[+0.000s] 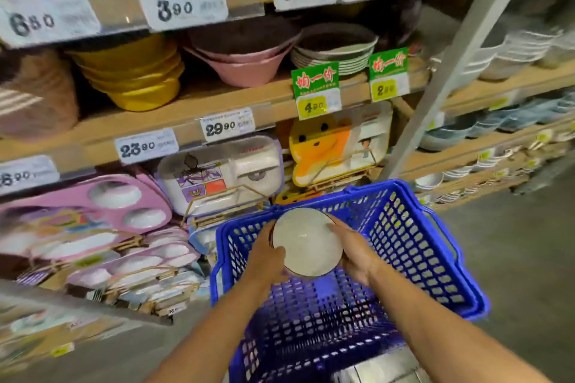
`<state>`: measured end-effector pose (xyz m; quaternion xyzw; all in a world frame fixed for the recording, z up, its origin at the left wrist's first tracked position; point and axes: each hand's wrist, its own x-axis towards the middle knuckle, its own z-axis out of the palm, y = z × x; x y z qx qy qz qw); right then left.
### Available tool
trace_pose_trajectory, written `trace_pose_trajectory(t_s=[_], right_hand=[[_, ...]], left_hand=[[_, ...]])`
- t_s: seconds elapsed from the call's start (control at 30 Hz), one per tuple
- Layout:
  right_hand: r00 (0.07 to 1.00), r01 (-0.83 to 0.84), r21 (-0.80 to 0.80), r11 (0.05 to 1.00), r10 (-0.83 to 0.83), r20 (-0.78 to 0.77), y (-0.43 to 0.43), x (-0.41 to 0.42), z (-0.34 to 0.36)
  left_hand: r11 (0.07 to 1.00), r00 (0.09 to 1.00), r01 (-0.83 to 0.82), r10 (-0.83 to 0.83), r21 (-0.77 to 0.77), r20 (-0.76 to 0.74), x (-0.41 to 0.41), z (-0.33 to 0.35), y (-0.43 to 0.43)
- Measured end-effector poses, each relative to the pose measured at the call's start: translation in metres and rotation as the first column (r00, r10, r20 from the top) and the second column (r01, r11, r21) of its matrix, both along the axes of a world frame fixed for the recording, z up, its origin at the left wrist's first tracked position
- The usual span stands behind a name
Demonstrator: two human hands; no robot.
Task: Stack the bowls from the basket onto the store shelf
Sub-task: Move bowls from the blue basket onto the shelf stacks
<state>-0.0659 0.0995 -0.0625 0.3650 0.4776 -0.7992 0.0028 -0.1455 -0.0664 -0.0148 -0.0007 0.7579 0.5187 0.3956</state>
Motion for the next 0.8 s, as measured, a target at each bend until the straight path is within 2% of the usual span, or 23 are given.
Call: trace_pose_trajectory(t_s=[0.13,0.33,0.5,0.67,0.8], right_hand=[[0.996,0.028,0.011,1.0,-0.027,-0.09,0.008,0.003,0.035],[0.984,0.152,0.058,0.987,-0.146,-0.102,0.051,0.023,0.092],[0.962,0.224,0.044,0.974,-0.213,-0.172,0.108,0.06,0.138],[0.962,0.211,0.035,0.977,-0.201,-0.184,0.172,0.108,0.181],[0.954,0.216,0.069,0.974,-0.196,-0.226,0.23,0.147,0.21]], left_hand=[[0.997,1.0,-0.02,0.019,0.07,0.02,0.003,0.031,0.008],[0.98,0.988,0.053,-0.023,0.194,-0.154,0.021,0.073,0.051],[0.927,0.965,0.052,0.049,0.371,-0.257,0.054,0.102,0.115],[0.776,0.981,-0.093,0.177,0.623,-0.074,0.101,0.131,0.193],[0.724,0.976,-0.161,0.218,0.671,-0.001,0.139,0.155,0.258]])
